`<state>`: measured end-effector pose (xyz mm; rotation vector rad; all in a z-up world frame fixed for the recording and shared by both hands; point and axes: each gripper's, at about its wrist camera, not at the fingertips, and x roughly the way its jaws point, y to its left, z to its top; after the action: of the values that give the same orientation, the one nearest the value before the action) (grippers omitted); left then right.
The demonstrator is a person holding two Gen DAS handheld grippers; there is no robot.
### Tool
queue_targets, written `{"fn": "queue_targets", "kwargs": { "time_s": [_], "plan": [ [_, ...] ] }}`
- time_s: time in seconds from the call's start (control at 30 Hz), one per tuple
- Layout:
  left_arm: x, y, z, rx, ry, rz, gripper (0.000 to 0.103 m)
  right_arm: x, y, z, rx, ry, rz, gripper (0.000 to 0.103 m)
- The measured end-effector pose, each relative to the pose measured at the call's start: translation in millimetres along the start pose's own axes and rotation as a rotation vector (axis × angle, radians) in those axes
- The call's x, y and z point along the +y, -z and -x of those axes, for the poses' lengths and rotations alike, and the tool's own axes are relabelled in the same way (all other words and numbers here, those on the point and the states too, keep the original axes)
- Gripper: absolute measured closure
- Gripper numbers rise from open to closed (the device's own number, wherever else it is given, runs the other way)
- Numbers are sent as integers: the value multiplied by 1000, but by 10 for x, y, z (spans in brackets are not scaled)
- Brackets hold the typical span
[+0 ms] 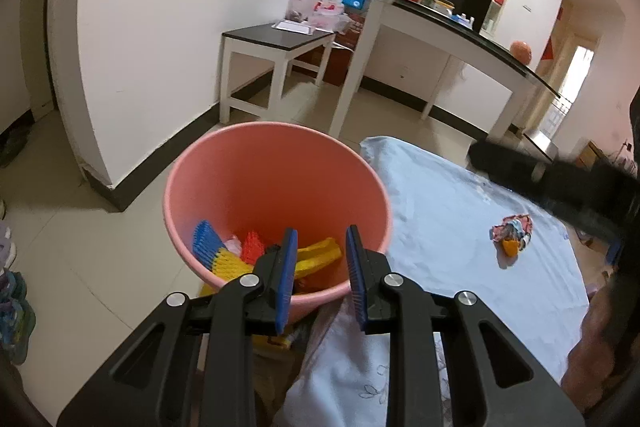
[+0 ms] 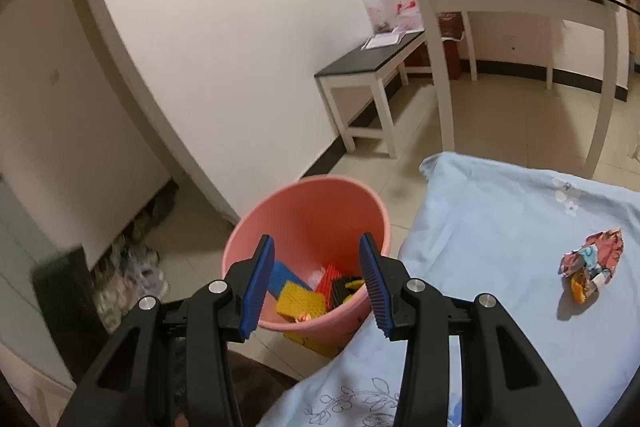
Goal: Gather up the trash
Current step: 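Move both open grippers back to the wrapper and bread slice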
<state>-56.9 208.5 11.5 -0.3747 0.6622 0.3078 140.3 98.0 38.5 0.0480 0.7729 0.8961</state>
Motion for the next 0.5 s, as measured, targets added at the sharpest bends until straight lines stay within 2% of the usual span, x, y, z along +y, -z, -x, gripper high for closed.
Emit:
{"fn": "queue_targets", "kwargs": {
  "time_s": [0.13,0.33,0.4,0.5],
  "plan": [
    [-39,24,-24,10,16,-9,78,-175,-146,165,-23,-58,-111,59],
    [-55,41,-92,26,24,-13,78,-367,-241,336,-61,-37,-167,58],
    [-60,42,-98,28,26,-10,78,-429,-282,433,-89,-31,-179,58],
    [-65,47,-106,30,27,-11,78,-493,-379,663,-178,-6,-193,58]
  ]
}}
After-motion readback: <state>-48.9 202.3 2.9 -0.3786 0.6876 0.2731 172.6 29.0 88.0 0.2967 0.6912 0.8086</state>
